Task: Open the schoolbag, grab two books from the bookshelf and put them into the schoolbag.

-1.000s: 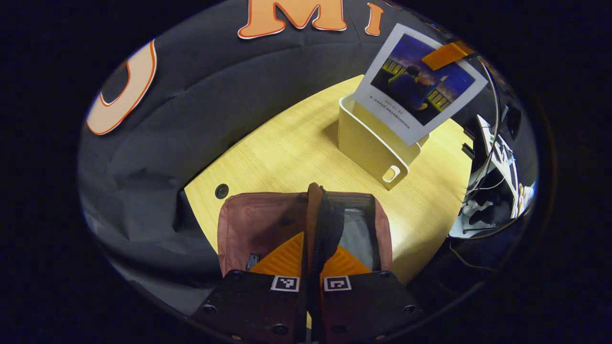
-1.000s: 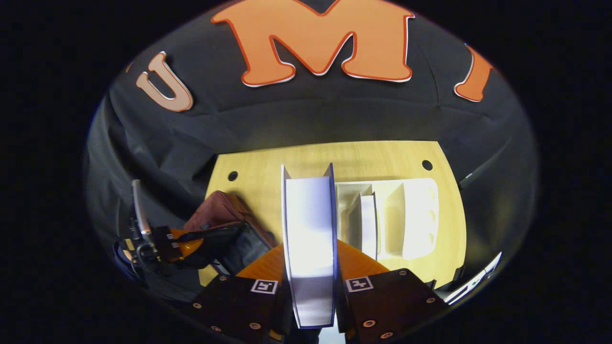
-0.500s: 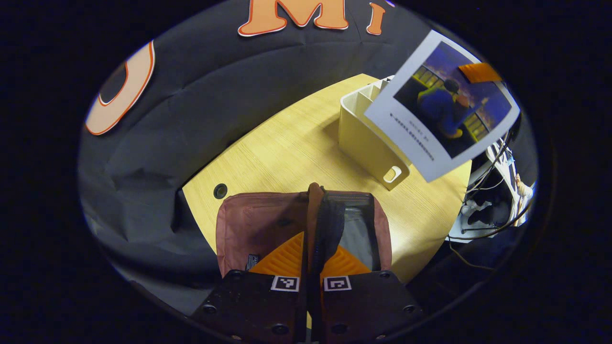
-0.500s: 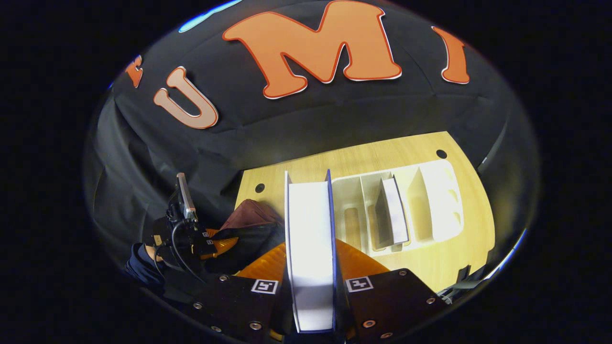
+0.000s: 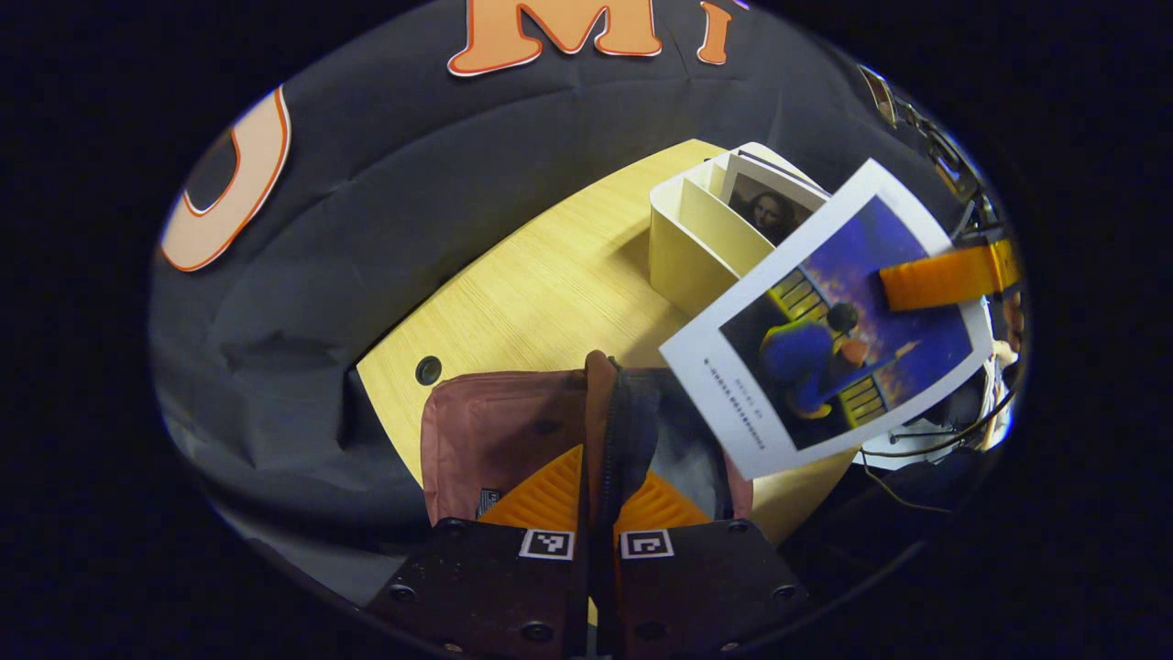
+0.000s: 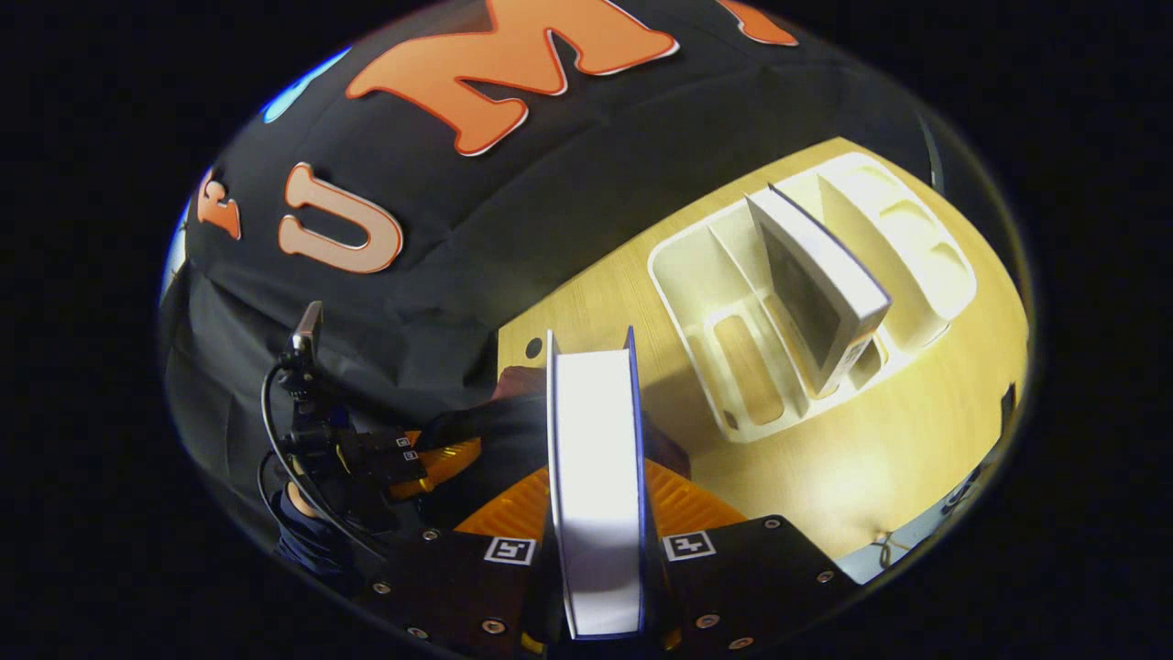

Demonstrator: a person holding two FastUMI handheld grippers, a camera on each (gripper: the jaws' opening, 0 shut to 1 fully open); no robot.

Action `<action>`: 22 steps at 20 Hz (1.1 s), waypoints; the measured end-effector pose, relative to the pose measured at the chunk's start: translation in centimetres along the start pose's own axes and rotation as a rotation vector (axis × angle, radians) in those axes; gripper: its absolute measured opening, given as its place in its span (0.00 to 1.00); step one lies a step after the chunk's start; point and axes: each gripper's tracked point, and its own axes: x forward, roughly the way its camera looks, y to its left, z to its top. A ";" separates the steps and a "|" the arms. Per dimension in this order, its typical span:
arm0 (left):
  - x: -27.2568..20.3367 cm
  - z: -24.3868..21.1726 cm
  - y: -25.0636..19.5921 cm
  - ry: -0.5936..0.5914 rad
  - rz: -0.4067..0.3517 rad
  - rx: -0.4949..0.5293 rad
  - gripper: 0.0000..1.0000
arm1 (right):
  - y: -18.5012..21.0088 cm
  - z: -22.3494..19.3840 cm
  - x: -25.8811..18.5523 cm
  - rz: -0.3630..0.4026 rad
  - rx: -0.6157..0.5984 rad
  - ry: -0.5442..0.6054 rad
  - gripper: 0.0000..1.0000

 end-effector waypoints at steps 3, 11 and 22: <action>-0.4 0.6 0.0 0.014 0.016 0.014 0.05 | 0.0 -2.2 2.2 0.062 0.076 0.013 0.36; 0.1 1.7 -1.4 -0.001 0.008 0.025 0.05 | 0.2 -4.0 9.3 0.130 0.196 -0.066 0.36; -0.2 1.9 -3.1 -0.069 -0.020 0.026 0.05 | 3.2 -6.1 16.1 0.189 0.332 -0.075 0.36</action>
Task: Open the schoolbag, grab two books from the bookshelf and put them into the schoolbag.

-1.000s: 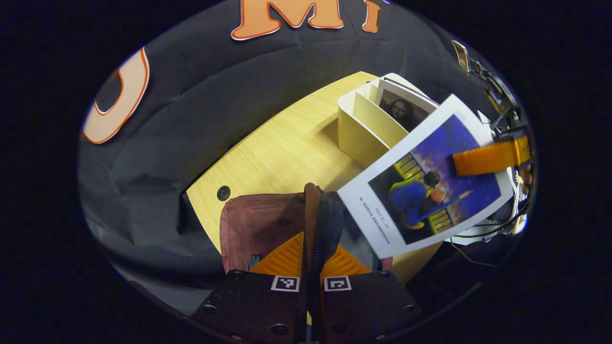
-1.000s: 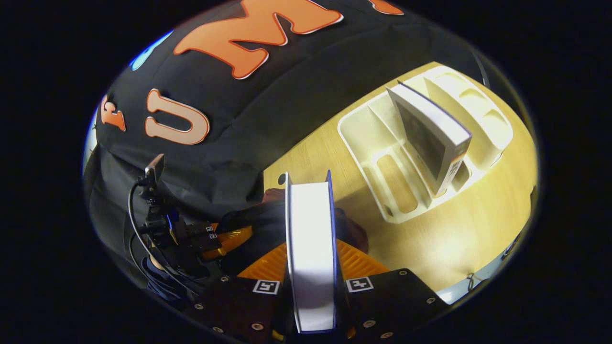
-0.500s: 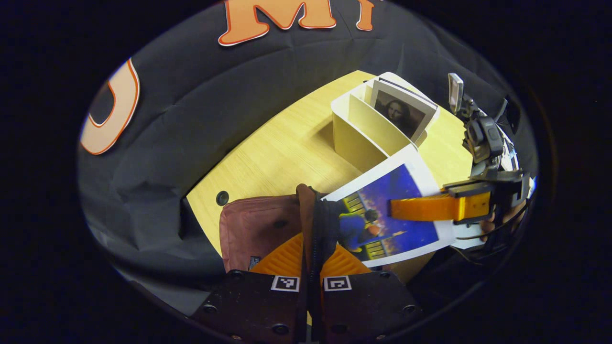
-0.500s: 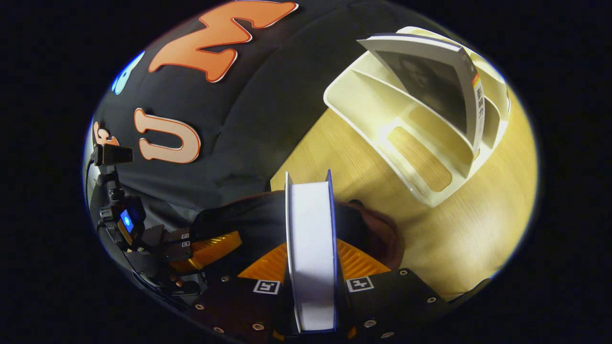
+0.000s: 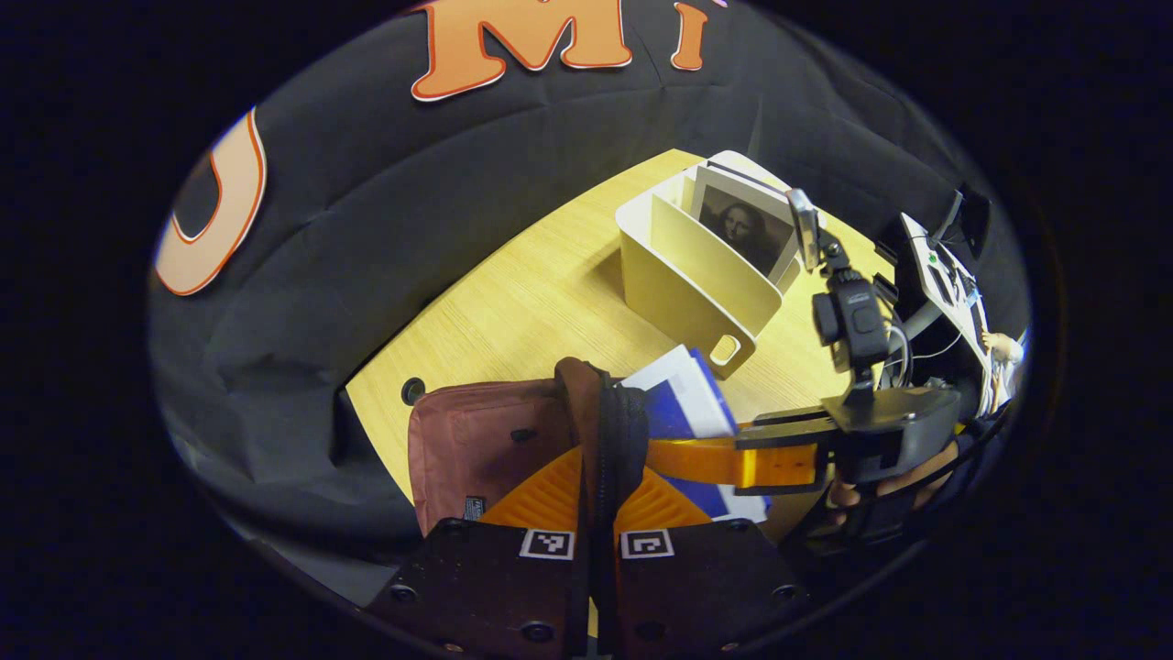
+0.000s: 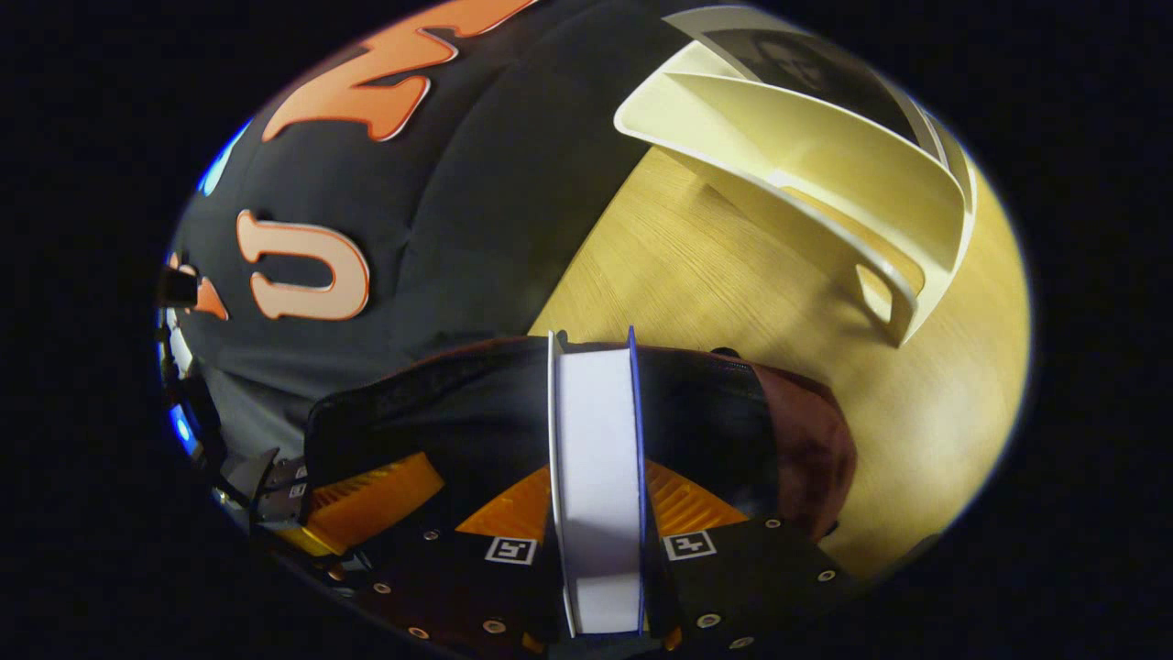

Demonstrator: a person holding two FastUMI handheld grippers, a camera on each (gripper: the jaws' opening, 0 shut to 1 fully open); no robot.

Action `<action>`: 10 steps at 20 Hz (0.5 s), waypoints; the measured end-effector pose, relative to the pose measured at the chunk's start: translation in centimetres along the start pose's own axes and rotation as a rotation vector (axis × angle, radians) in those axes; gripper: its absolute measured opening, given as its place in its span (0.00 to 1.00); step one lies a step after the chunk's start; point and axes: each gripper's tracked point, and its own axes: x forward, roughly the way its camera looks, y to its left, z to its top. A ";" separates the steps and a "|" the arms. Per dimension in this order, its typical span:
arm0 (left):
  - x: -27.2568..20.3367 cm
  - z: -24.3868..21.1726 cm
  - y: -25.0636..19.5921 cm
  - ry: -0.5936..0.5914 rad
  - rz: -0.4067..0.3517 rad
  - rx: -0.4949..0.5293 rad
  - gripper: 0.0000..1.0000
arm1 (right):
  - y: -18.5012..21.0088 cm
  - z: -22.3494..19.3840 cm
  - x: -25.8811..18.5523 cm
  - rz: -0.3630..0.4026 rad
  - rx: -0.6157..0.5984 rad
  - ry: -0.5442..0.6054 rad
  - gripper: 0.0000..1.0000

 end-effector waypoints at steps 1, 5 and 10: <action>0.1 -0.1 0.0 -0.002 -0.002 -0.003 0.05 | -0.2 -0.4 0.5 0.002 0.017 -0.001 0.36; 0.5 -0.6 -0.3 0.007 -0.024 -0.009 0.05 | -0.7 -1.5 3.6 -0.027 -0.018 0.004 0.35; 0.4 -0.3 -0.6 -0.015 -0.032 -0.034 0.05 | -0.9 -2.6 5.4 -0.057 -0.028 0.032 0.39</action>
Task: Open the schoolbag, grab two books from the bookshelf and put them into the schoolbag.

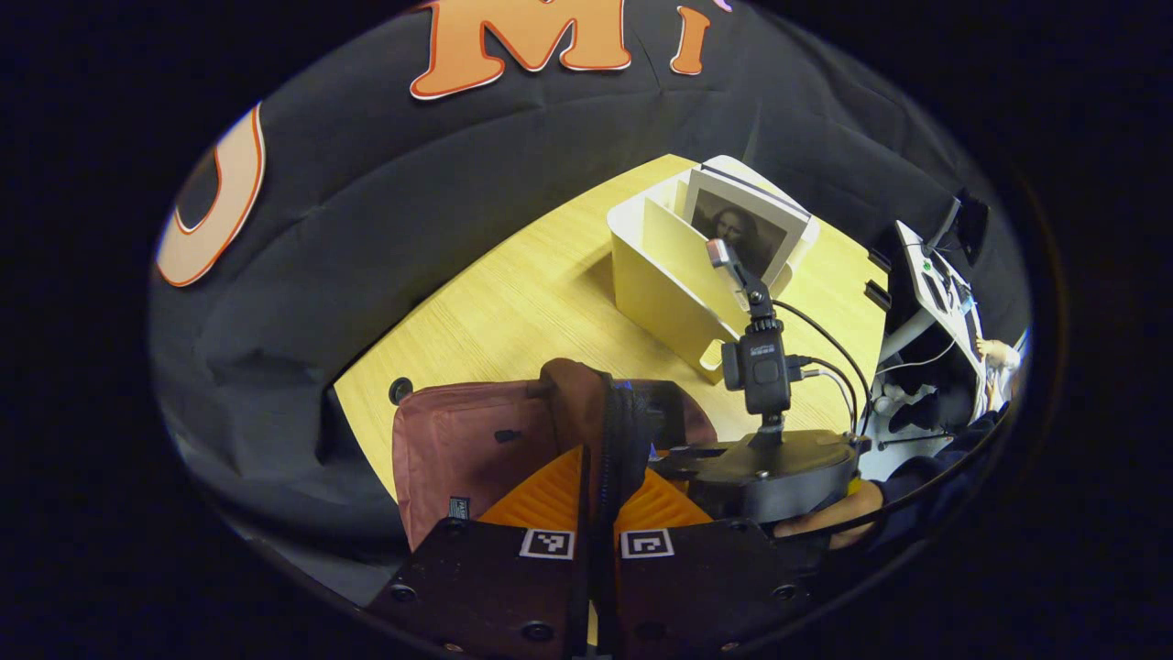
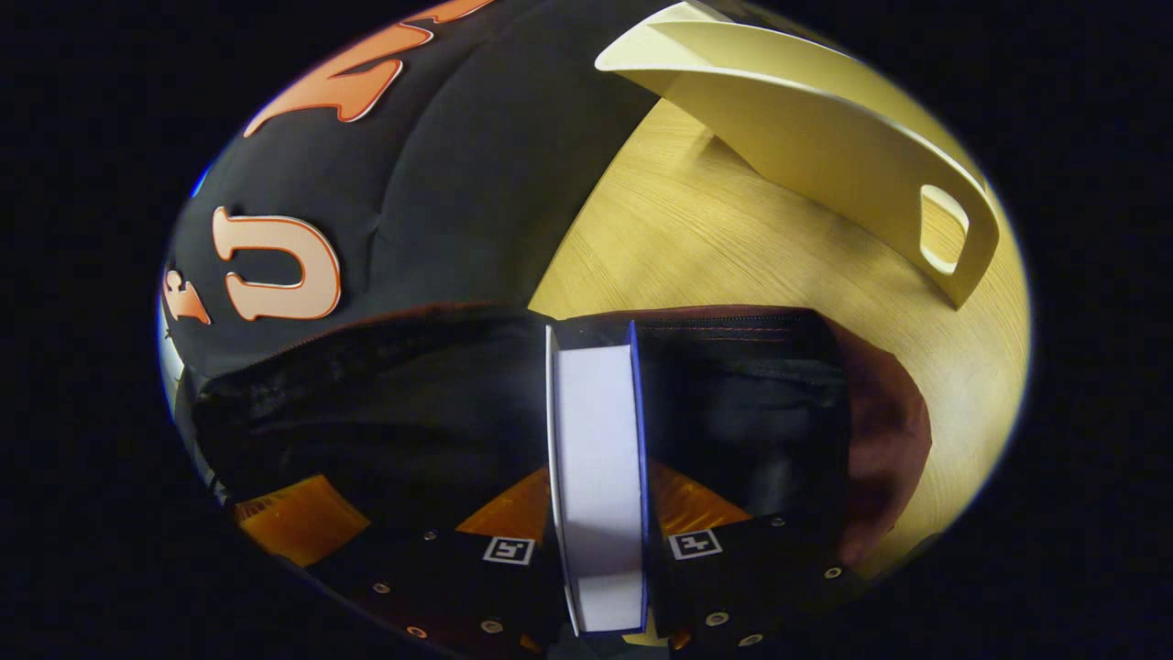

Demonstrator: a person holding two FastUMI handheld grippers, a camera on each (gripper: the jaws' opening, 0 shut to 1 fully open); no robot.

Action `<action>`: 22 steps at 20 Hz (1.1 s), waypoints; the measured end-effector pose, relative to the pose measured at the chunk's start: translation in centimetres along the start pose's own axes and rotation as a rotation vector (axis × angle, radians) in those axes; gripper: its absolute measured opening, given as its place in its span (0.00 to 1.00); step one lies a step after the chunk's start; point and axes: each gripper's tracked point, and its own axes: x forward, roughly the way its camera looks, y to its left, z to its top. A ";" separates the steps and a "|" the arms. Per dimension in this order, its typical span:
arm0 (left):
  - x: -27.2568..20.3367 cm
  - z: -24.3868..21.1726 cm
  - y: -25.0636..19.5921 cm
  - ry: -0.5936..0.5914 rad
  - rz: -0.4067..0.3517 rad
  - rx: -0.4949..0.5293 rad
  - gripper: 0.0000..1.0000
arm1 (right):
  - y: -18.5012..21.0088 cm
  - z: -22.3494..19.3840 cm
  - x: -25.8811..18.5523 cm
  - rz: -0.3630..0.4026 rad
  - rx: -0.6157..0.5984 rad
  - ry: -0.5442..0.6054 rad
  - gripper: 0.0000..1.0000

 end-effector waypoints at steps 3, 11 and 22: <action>-0.1 0.0 0.7 -0.009 -0.008 -0.046 0.05 | -1.2 -0.1 -1.2 -0.059 -0.006 0.048 0.53; 0.0 0.4 0.6 -0.037 -0.010 -0.073 0.04 | -4.2 0.2 -7.4 -0.180 -0.178 0.122 0.96; 0.8 0.3 -1.0 -0.033 0.007 -0.074 0.04 | -5.8 12.7 -18.7 -0.250 -0.274 -0.060 0.98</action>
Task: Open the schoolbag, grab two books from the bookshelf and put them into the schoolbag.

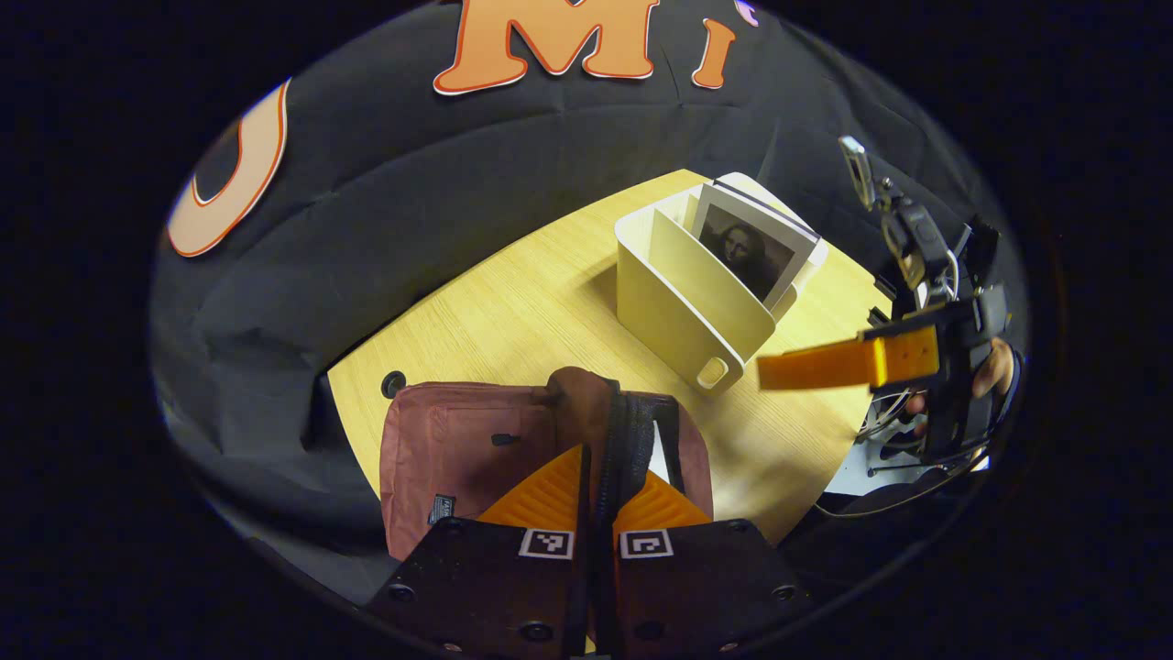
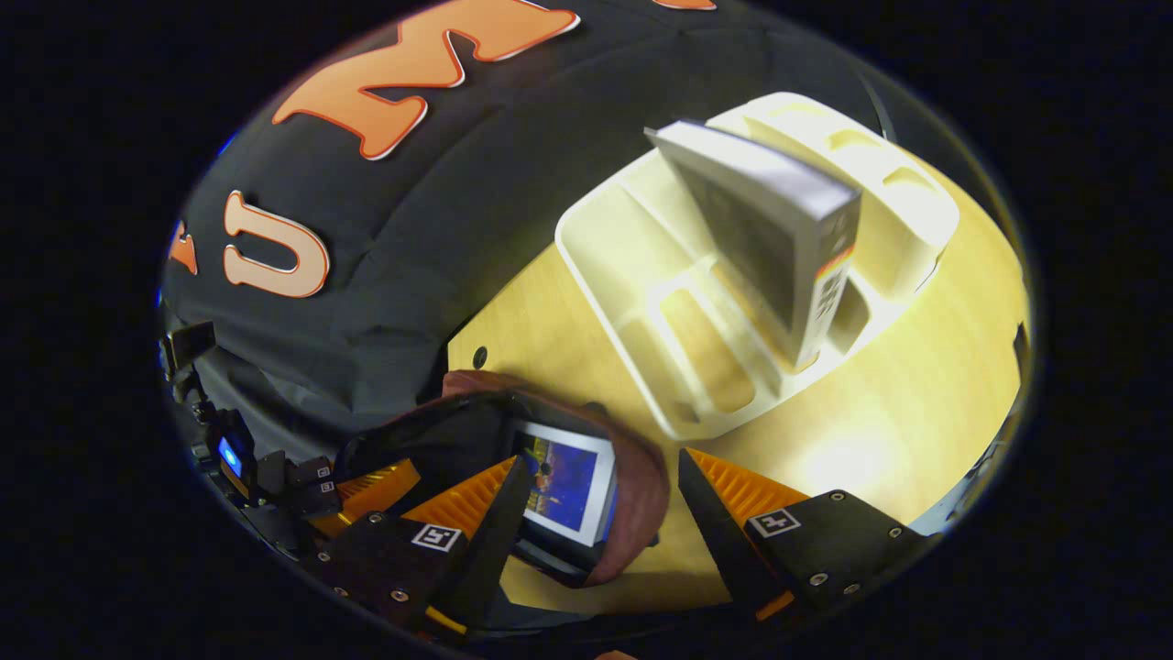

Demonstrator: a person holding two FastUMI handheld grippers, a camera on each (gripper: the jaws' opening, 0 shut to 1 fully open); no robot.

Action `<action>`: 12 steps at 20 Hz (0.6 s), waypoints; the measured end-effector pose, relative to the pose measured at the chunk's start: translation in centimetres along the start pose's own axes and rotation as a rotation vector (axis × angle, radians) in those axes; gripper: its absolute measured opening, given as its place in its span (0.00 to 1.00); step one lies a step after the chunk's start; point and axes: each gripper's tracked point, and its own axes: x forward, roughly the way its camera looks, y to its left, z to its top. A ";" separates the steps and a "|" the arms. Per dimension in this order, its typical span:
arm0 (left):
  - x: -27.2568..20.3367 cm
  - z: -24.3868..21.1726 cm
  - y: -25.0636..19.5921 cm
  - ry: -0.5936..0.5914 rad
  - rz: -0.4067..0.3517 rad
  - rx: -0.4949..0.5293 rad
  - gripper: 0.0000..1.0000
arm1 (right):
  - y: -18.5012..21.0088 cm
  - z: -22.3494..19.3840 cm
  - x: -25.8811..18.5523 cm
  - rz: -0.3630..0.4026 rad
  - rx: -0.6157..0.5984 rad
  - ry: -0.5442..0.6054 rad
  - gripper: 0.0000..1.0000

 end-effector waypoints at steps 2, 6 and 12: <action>0.2 0.1 -0.4 -0.002 0.002 -0.011 0.05 | -0.6 2.3 -1.7 -0.022 -0.030 -0.010 0.98; 0.4 0.3 -0.7 -0.008 0.019 -0.044 0.05 | -2.4 7.1 -4.2 -0.116 -0.130 -0.042 0.97; 0.6 0.3 -0.9 0.001 0.039 -0.068 0.05 | -4.0 12.9 -4.0 -0.229 -0.298 -0.004 0.98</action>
